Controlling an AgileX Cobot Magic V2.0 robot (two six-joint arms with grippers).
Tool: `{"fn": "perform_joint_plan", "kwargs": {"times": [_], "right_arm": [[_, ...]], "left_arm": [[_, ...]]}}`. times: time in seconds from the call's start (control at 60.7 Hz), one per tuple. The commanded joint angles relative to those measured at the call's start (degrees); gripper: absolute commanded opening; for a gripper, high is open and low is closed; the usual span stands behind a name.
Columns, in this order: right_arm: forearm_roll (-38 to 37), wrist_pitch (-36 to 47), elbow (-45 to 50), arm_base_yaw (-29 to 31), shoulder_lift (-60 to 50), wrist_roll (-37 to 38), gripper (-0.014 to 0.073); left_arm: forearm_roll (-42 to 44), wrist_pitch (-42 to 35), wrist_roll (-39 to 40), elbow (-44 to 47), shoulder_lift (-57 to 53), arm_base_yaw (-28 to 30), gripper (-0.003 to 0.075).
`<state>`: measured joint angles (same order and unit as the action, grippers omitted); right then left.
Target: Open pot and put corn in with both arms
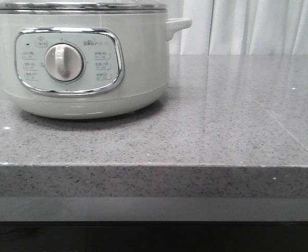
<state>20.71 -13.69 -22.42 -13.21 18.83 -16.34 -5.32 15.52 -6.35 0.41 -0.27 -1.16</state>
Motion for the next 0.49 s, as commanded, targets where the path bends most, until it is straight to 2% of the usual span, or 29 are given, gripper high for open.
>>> {"fn": "perform_joint_plan", "kwargs": {"times": [0.0, 0.148, 0.28, 0.478], "right_arm": [[0.5, 4.2, -1.6, 0.4, 0.4, -0.6, -0.0069], [-2.3, 9.1, 1.6, 0.9, -0.9, -0.3, -0.0069], [-6.4, 17.4, 10.4, 5.2, -5.5, 2.1, -0.0069], [-6.7, 16.7, 21.6, 13.3, -13.3, 8.0, -0.0069]], "left_arm": [[-0.6, -4.8, 0.6, 0.0, -1.4, 0.0, -0.0018], [-0.6, -4.8, 0.6, 0.0, -1.4, 0.0, -0.0018], [-0.6, -4.8, 0.6, 0.0, -1.4, 0.0, -0.0018], [-0.6, -4.8, 0.6, 0.0, -1.4, 0.0, -0.0018]]}}
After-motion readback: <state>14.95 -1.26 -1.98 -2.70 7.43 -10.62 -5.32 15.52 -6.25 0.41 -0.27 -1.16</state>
